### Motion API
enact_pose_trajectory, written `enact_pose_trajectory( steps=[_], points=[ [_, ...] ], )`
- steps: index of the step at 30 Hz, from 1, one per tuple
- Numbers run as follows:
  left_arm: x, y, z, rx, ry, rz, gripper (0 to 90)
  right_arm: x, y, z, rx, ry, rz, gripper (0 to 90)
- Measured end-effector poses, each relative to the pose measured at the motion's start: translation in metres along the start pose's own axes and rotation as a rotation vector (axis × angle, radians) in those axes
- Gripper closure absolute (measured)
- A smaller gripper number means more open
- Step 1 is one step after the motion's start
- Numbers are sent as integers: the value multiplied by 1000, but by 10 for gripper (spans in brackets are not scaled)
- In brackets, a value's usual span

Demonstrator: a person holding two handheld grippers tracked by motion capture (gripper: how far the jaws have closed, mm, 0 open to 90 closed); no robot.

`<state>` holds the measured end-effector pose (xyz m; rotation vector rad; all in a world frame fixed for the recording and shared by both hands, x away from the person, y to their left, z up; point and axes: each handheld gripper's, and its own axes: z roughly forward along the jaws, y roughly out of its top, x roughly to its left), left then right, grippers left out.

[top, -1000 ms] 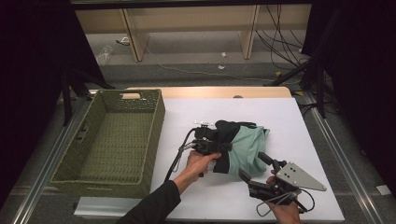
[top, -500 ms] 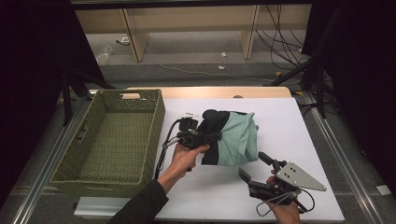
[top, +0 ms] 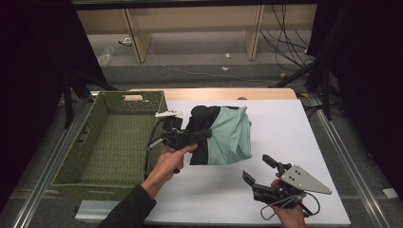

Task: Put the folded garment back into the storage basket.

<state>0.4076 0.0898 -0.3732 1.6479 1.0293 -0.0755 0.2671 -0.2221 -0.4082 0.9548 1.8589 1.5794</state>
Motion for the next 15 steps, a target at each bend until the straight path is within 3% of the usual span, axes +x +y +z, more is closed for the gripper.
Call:
enact_pose_trajectory(
  steps=[15],
  points=[
    [-5, -2, -21, -17, -12, 16, 691, 0, 0, 0, -2, 0, -2, 183]
  ],
)
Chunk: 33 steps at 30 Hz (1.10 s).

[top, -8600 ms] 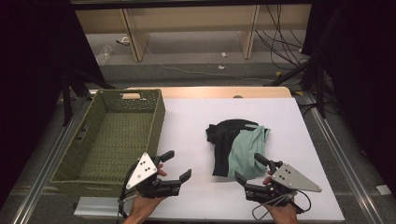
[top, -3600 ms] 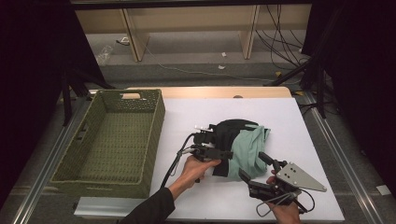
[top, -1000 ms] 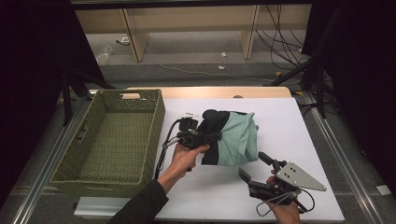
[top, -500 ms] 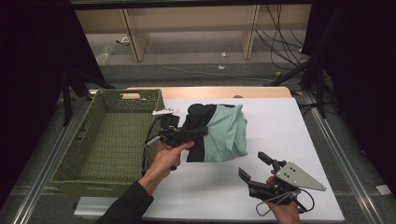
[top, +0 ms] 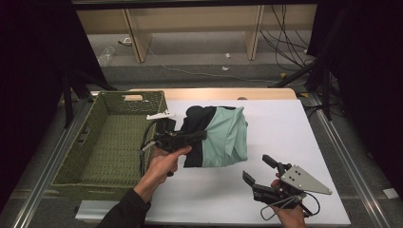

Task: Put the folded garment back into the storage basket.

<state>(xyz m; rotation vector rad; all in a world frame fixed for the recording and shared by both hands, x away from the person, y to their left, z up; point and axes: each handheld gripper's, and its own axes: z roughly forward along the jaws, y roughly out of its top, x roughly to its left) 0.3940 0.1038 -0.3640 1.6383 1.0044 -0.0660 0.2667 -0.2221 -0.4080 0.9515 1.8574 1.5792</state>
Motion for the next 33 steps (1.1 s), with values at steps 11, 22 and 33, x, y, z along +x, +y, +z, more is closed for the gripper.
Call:
enact_pose_trajectory(
  steps=[11, 22, 33],
  points=[
    [-4, 2, -18, -34, 7, 5, 691, 0, 0, 0, 1, 2, 2, 183],
    [4, 9, -56, -102, 39, -5, 690, 0, 1, 0, 1, 3, 2, 183],
    [17, 20, -89, -147, 49, -14, 690, 0, 0, 0, 1, 4, 4, 183]
  ],
)
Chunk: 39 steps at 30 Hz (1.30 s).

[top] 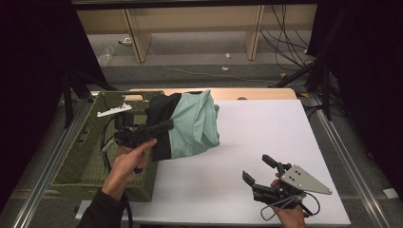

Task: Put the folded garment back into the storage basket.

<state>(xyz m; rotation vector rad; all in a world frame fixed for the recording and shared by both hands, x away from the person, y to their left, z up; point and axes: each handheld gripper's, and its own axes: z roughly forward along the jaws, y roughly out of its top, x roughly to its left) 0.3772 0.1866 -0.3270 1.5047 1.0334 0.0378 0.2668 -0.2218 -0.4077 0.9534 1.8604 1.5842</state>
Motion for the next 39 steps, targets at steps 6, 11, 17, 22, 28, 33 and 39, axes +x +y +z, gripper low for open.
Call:
enact_pose_trajectory(
  steps=[6, 11, 17, 22, 28, 33, 39],
  points=[
    [3, 7, -10, -8, 17, 21, 690, 0, 0, 0, 0, 1, -1, 183],
    [10, 12, -20, -27, 21, 3, 690, 0, 0, 0, 0, 0, 0, 183],
    [21, 18, -32, -39, 21, -3, 689, 0, 0, 0, 1, 0, 1, 183],
    [27, 24, -46, -56, 36, 0, 690, 0, 0, 0, 0, 0, 2, 183],
    [35, 30, -63, -83, 53, -9, 689, 0, 0, 0, -1, 1, -3, 183],
    [44, 33, -75, -103, 72, -18, 689, 1, 0, 1, 5, 3, 4, 183],
    [52, 33, -83, -107, 102, -17, 689, 0, 0, 1, 1, 4, 1, 182]
  ],
)
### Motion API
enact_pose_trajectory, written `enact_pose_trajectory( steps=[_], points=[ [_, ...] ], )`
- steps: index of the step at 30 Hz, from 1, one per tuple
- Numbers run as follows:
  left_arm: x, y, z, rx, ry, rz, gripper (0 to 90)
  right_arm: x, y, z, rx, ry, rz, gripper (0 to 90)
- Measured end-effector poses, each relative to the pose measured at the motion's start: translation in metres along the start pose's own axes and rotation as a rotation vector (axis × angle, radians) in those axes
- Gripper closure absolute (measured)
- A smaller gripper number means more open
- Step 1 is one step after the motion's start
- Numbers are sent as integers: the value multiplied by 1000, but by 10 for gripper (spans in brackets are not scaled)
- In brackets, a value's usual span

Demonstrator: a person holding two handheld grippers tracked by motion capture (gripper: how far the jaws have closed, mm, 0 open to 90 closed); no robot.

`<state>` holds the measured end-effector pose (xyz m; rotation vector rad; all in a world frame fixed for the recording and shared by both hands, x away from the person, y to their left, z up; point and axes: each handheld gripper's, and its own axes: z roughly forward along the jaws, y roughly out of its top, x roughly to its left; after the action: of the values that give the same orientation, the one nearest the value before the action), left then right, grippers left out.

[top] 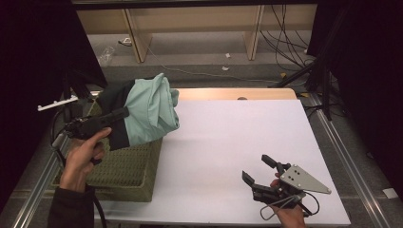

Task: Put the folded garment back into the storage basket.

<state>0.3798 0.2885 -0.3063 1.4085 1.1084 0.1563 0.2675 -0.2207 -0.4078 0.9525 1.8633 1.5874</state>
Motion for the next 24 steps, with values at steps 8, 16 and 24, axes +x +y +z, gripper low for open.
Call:
enact_pose_trajectory(
  steps=[8, 16, 24],
  points=[
    [11, 6, -16, -20, 21, -5, 689, 0, 0, 0, -1, 1, 0, 182],
    [20, 8, -25, -12, 62, -6, 688, 0, 0, 0, 6, 1, -5, 182],
    [28, 9, -31, 0, 88, -3, 689, 0, 0, 0, 4, 1, -3, 182]
  ],
)
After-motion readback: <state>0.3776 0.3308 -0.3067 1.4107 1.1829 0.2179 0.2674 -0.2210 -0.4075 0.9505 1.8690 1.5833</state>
